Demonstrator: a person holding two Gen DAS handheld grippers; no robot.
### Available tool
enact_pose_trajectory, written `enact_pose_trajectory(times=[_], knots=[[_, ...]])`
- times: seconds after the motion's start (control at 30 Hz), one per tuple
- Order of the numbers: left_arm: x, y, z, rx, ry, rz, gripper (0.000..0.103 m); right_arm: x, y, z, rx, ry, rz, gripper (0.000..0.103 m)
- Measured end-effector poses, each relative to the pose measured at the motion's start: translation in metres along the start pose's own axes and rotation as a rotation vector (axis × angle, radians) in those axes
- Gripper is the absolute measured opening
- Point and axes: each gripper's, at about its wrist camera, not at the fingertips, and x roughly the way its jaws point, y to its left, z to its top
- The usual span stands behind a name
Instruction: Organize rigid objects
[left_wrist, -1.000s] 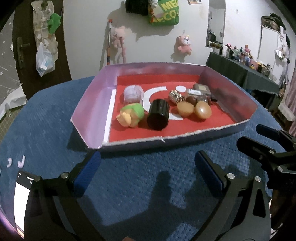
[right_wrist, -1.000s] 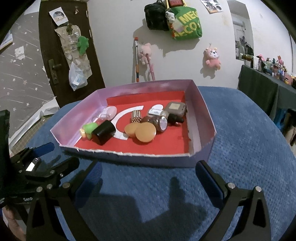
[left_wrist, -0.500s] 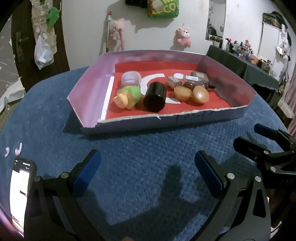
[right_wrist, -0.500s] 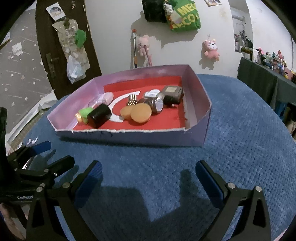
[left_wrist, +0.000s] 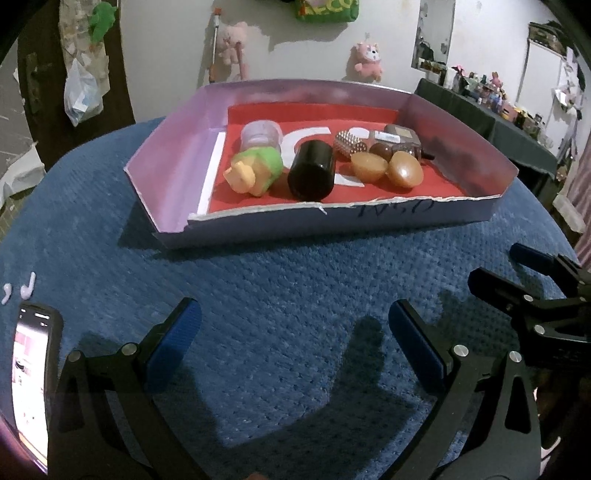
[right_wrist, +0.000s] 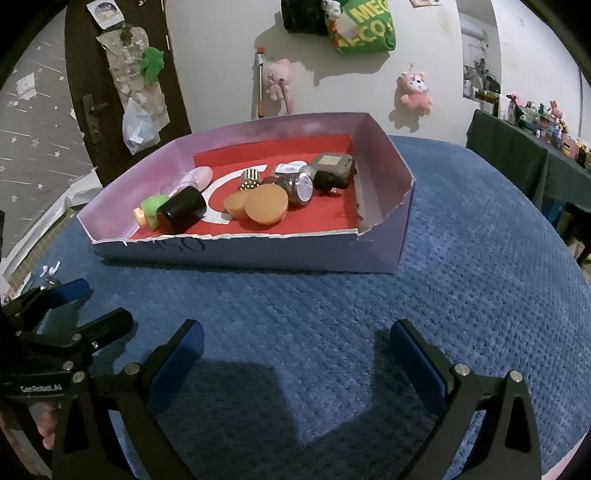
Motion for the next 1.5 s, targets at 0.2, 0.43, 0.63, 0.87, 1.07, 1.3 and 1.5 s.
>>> enact_pose_trajectory(times=[0.2, 0.43, 0.63, 0.87, 1.07, 1.3, 1.5], knots=[[0.0044, 0.0033, 0.0, -0.024, 0.025, -0.023, 0.103, 0.0029, -0.0009, 0.0, 0.001, 0.004, -0.009, 0.103], [0.0041, 0.0008, -0.0034, -0.007, 0.026, -0.016, 0.103, 0.0055, 0.0002, 0.0004, -0.003, 0.005, -0.015, 0.103], [0.0053, -0.001, -0.0036, 0.009, 0.031, -0.007, 0.103, 0.0055, -0.0005, -0.0004, 0.004, -0.002, -0.014, 0.103], [0.0055, -0.0014, -0.003, 0.018, 0.035, -0.005, 0.103, 0.0065, -0.0002, -0.0003, -0.002, -0.001, -0.023, 0.103], [0.0056, 0.0012, -0.0013, 0.011, 0.035, -0.017, 0.103, 0.0067, -0.0002, -0.0002, -0.001, -0.001, -0.022, 0.103], [0.0048, 0.005, -0.0007, -0.009, 0.02, -0.043, 0.103, 0.0079, -0.001, 0.0015, -0.001, 0.0, -0.023, 0.103], [0.0058, 0.0033, -0.0007, -0.007, 0.021, -0.038, 0.103, 0.0079, -0.0007, 0.0016, 0.0, -0.001, -0.022, 0.103]])
